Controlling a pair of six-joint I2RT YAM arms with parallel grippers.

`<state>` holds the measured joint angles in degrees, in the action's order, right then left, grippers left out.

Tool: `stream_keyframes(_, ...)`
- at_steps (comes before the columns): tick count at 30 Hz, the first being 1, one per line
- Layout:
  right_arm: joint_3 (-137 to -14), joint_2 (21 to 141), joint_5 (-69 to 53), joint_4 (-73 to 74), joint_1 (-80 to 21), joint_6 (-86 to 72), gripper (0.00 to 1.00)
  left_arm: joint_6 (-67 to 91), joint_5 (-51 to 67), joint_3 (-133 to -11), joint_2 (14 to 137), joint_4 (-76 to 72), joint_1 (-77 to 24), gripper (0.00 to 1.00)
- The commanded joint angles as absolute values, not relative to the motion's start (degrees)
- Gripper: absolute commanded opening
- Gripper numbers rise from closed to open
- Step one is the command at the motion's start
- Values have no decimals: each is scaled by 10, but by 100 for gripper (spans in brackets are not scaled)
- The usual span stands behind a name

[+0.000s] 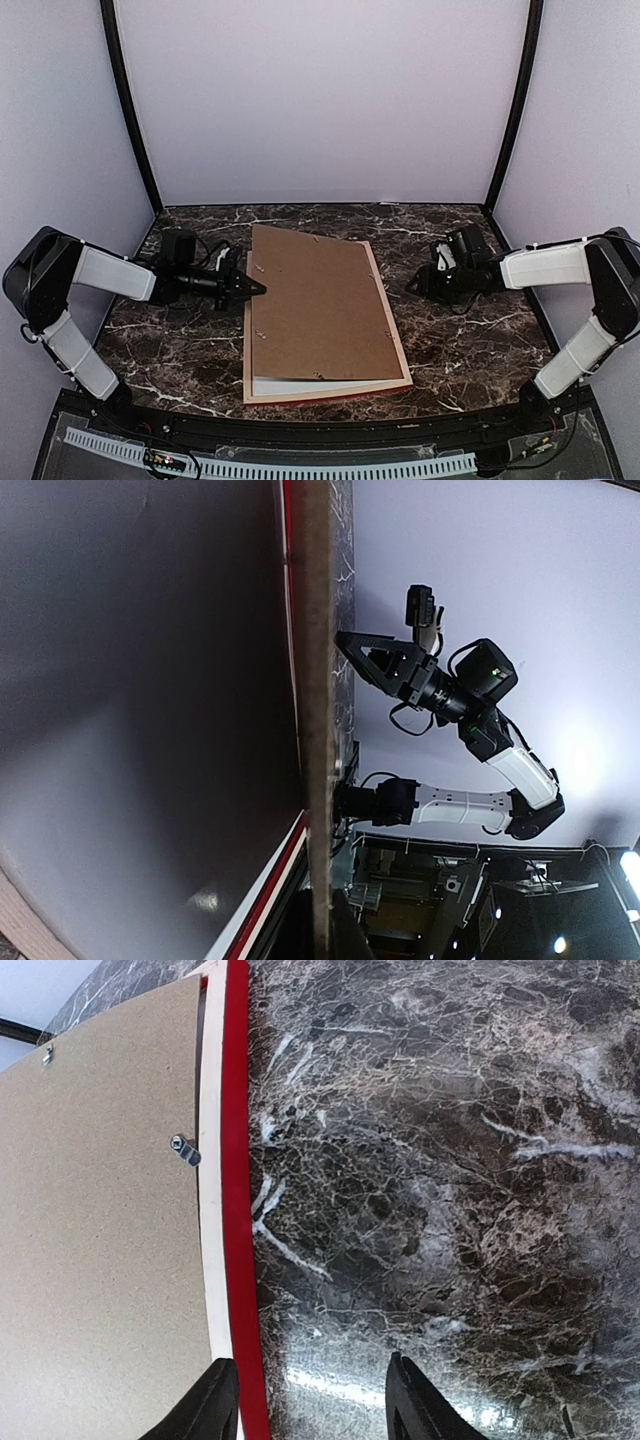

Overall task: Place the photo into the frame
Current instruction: Place the backboard on the frame body.

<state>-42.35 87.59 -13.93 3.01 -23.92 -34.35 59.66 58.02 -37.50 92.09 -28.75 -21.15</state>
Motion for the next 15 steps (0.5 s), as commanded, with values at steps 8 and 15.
stream_keyframes(8,-417,884,-146,10,-236,-339,51,601,607,-395,914,-331,-220,0)
stream_keyframes(15,-423,891,-150,7,-236,-339,51,604,608,-389,891,-319,-222,0)
